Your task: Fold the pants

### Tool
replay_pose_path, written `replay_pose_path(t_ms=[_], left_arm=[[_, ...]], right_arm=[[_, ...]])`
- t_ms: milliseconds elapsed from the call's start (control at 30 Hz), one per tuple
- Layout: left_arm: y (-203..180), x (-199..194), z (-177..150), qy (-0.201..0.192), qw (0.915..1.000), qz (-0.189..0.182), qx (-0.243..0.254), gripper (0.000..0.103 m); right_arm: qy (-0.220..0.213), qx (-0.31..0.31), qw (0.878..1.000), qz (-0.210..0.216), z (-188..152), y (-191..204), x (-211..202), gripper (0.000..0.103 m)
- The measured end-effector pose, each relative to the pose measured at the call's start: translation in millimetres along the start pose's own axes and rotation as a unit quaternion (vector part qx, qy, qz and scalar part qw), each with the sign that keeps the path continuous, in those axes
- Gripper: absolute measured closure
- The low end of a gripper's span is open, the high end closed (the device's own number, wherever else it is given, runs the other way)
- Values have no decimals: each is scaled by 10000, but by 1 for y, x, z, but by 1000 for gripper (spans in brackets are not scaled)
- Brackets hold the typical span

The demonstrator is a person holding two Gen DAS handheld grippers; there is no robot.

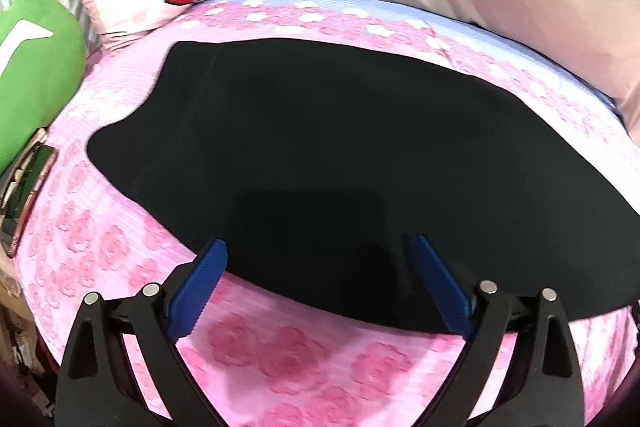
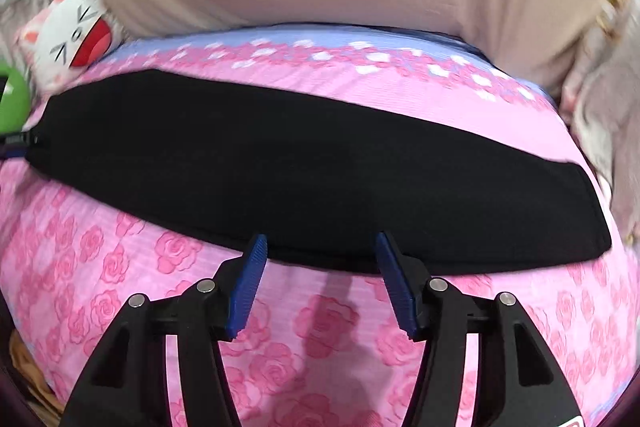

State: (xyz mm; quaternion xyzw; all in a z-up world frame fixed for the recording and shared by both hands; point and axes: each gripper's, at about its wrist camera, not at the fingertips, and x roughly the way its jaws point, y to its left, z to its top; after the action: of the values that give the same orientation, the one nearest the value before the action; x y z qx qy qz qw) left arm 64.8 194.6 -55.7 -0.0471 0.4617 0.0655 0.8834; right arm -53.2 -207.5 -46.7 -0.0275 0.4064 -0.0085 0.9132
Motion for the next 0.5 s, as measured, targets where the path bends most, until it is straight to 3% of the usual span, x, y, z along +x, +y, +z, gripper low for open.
replay_pose_path(t_ms=[33, 67, 100, 233, 367, 500], left_arm=[[-6, -1, 0, 5, 10000, -37, 69, 11], [-9, -2, 0, 2, 9999, -43, 106, 11], [-13, -3, -1, 8, 9999, -50, 153, 11], [-24, -7, -3, 39, 9994, -109, 325, 11], [-32, -6, -5, 80, 9990, -72, 433, 10], [-45, -9, -5, 97, 9986, -253, 451, 10]], right_arm=[[-15, -113, 9999, -37, 1, 4, 2, 52], [71, -181, 9998, -11, 4, 6, 9, 85], [135, -188, 9997, 41, 6, 5, 12, 103], [336, -131, 9991, 235, 8, -2, 11, 103], [595, 249, 9974, 334, -12, -20, 10, 103], [234, 708, 9952, 639, -1, -29, -8, 95]])
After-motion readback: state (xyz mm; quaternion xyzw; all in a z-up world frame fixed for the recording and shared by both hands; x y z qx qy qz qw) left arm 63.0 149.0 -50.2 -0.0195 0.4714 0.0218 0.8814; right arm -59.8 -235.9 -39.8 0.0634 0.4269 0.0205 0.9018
